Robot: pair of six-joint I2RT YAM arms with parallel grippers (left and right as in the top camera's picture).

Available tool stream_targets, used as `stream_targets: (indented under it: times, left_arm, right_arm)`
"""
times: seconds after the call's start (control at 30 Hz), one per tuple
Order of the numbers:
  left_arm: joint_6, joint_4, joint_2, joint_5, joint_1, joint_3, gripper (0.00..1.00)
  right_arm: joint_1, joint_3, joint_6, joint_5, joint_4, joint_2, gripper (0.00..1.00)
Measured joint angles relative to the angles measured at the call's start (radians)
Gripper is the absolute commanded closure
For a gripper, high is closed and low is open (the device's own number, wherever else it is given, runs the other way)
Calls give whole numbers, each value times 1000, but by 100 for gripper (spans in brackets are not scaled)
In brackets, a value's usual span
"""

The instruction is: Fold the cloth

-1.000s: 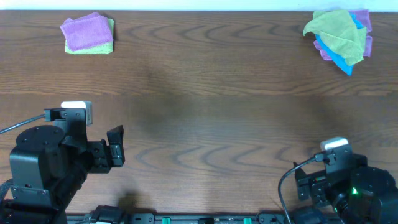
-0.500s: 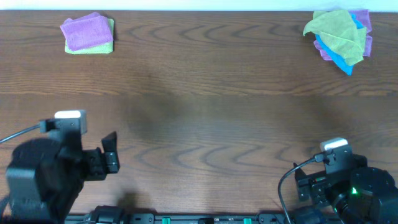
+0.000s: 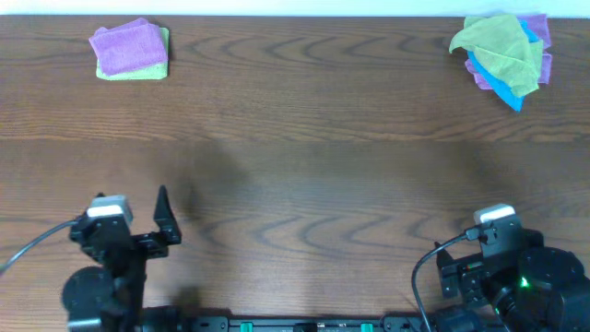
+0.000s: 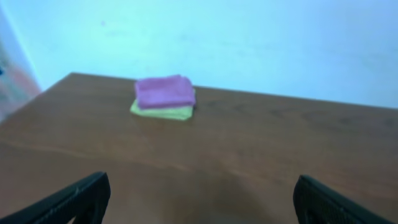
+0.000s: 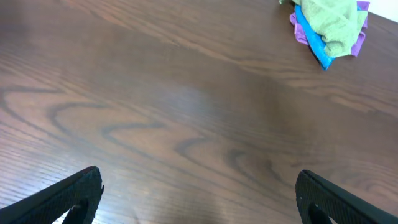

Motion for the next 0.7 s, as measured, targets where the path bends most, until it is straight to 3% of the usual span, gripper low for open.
stream_targets:
  times: [0.27,0.7]
  left_arm:
    - [-35,285,-56,41,1,-279,5]
    - [-38,337,-132,43,1,-412,5]
  right_arm:
    - [0,0,0,-1,0,0,1]
    - [0,0,0,-2,0,0,1]
